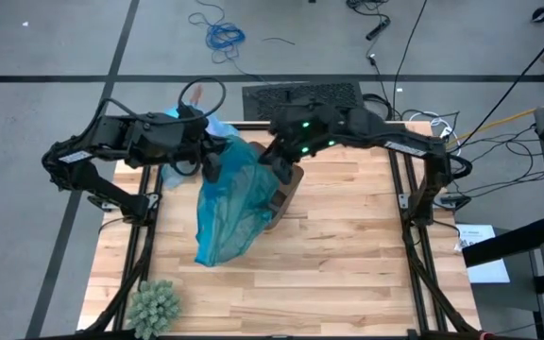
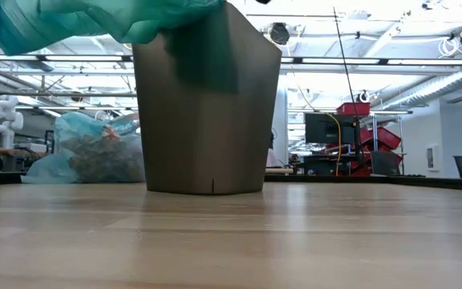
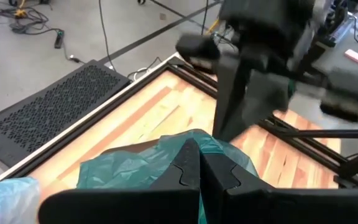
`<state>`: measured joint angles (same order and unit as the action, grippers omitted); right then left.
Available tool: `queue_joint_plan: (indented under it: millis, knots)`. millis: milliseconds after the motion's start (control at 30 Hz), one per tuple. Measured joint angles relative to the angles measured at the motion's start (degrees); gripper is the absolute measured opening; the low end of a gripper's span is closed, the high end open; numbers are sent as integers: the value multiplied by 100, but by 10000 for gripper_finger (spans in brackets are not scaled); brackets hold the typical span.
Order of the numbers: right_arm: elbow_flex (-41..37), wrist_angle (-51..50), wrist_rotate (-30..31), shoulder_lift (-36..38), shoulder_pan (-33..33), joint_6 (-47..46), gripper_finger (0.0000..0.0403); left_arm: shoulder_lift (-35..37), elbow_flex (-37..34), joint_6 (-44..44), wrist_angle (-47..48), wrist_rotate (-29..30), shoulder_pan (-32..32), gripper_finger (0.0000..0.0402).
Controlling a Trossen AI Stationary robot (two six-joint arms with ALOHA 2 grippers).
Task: Place trash/remove bag and relplace
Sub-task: Insert the blue trash bag into the black trash bin
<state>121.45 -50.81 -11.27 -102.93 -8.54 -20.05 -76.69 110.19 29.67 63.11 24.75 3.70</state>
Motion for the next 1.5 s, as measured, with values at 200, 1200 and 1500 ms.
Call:
queue_joint_plan:
  millis: [200, 1200, 1500]
  knots:
    - [-17, -76, -224, -678, 151, -27, 0, 38, 0, -2, -238, 16, -9, 0]
    - [-11, -438, 86, -489, -279, -568, 0, -18, 0, 4, 213, 391, -11, 0]
    - [-7, 424, -111, -548, 79, 212, 66, 17, 0, 1, -73, 380, -10, 0]
